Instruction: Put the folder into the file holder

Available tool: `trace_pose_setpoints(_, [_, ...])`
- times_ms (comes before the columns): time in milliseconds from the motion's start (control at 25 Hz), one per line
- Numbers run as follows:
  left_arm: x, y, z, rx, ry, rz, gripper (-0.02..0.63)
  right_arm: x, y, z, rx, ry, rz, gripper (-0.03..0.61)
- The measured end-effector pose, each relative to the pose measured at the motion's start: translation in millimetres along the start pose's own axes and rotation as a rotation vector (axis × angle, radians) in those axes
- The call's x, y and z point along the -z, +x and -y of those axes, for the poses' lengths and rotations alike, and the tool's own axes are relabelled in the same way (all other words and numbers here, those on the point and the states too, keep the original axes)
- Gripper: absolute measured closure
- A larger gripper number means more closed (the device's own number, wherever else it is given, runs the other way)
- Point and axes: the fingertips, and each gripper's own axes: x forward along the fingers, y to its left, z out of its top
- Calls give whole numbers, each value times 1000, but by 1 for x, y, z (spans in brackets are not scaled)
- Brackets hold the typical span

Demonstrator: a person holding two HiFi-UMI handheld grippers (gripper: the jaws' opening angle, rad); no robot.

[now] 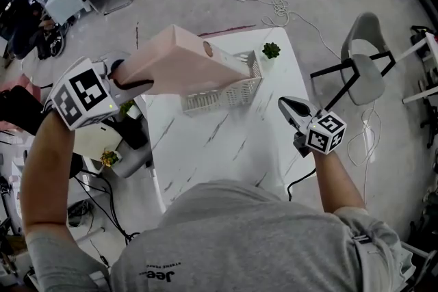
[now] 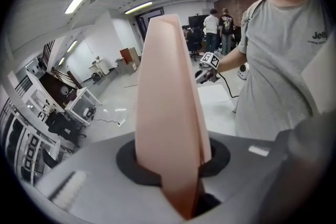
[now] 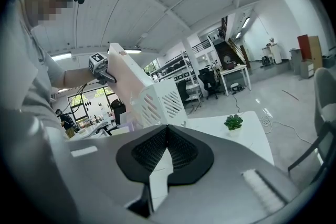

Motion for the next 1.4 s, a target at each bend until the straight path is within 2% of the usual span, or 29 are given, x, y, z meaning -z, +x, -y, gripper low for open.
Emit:
trace_pose_setpoints(360, [-15, 29, -16, 69, 39, -98, 436, 7, -6, 13, 31, 29, 3, 575])
trace_pose_setpoints(520, [-21, 32, -16, 136, -10, -138, 436, 11, -9, 17, 40, 41, 2, 575])
trace_pose_setpoints(920, [-14, 68, -18, 148, -39, -191, 431, 15, -12, 22, 51, 51, 4, 575])
trace_pose_setpoints(1120, [-7, 92, -16, 156, -54, -188, 430, 17, -14, 26, 58, 52, 4, 575])
trace_pose_setpoints(1400, [-4, 128, -5, 187, -14, -234, 425, 17, -14, 31, 62, 54, 2, 575])
